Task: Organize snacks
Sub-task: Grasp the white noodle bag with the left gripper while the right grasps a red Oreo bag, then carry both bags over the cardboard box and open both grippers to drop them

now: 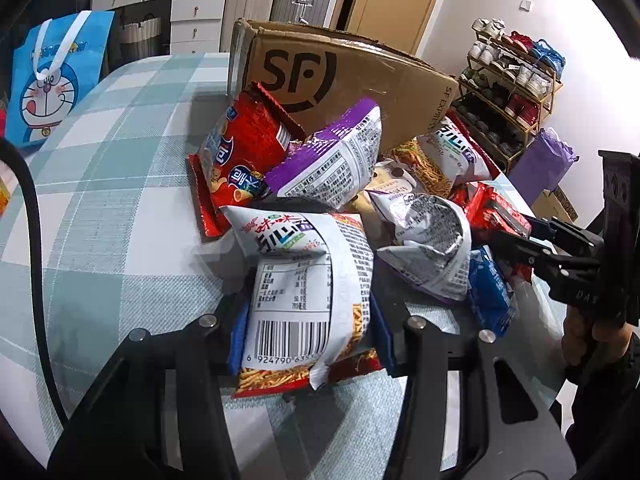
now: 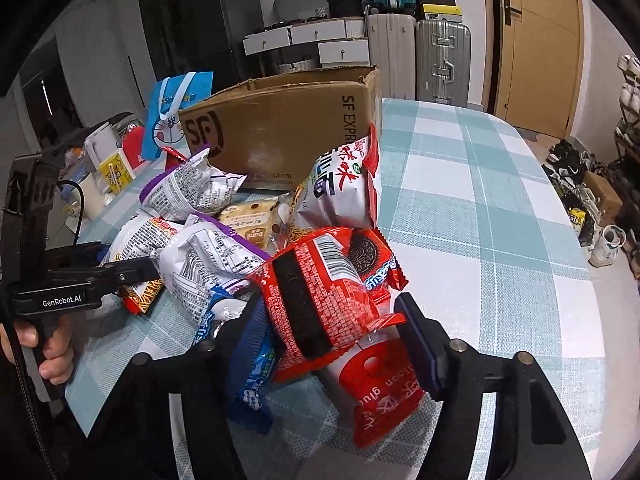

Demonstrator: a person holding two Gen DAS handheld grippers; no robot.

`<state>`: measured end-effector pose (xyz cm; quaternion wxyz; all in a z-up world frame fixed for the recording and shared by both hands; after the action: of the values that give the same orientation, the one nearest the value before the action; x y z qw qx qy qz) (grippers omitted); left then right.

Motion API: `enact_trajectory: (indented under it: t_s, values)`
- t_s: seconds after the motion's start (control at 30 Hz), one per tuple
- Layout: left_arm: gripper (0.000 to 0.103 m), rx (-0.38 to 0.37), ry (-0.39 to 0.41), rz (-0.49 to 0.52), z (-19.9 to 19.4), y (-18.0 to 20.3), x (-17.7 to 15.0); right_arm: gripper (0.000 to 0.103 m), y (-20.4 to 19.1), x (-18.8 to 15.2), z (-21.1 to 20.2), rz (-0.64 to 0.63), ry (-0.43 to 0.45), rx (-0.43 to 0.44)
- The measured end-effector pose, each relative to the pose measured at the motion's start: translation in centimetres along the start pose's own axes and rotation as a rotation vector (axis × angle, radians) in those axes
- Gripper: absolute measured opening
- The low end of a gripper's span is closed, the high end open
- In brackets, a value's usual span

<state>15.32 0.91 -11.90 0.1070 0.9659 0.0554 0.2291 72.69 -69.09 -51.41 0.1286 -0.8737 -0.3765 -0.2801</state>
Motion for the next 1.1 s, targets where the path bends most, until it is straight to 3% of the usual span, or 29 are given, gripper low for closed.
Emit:
enact_trajectory:
  t_s: [0.1,0.6,1.1]
  values:
    - [0.046,-0.003,0.015,0.003,-0.8,0.0,-0.6,0.050,-0.1,-0.2,-0.4,-0.008,0.015,0.006]
    - [0.046,-0.002,0.144,0.022,-6.3,0.5,-0.8,0.049,-0.9,-0.4,-3.8,0.002,0.112,0.059]
    - [0.046,0.019,0.262,0.038,-12.3,1.3,4.8,0.049,-2.3,3.6,-9.0,0.004,0.222,0.070]
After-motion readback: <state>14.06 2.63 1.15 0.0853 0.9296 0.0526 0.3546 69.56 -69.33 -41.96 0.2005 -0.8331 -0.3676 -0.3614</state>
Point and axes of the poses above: each gripper's, at about its wrist camera, not at the fingertips, and z roughly the way its jaws point, y to its right, x to its top, the point moved 10 cm from there along z, roughly the way its jaws point, and after that the axes turned 15 degrees about -y, right-handed, at the moved point
